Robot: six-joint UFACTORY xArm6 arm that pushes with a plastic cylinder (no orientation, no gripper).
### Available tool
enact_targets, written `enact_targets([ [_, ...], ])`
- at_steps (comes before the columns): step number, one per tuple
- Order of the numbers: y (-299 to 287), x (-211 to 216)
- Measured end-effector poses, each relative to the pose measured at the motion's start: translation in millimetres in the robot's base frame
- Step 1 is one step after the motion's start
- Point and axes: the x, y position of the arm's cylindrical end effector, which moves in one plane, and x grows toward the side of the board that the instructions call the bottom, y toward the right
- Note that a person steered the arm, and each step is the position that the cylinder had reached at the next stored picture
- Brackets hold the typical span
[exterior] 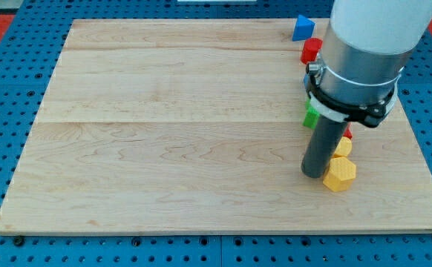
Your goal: Place the yellow hexagon to the bottom of the yellow heart
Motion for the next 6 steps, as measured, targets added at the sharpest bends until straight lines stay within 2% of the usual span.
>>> enact_targets([
  [1,0,37],
  [2,51,72],
  [3,139,15],
  [4,125,-38],
  [5,126,-66],
  [6,98,-63],
])
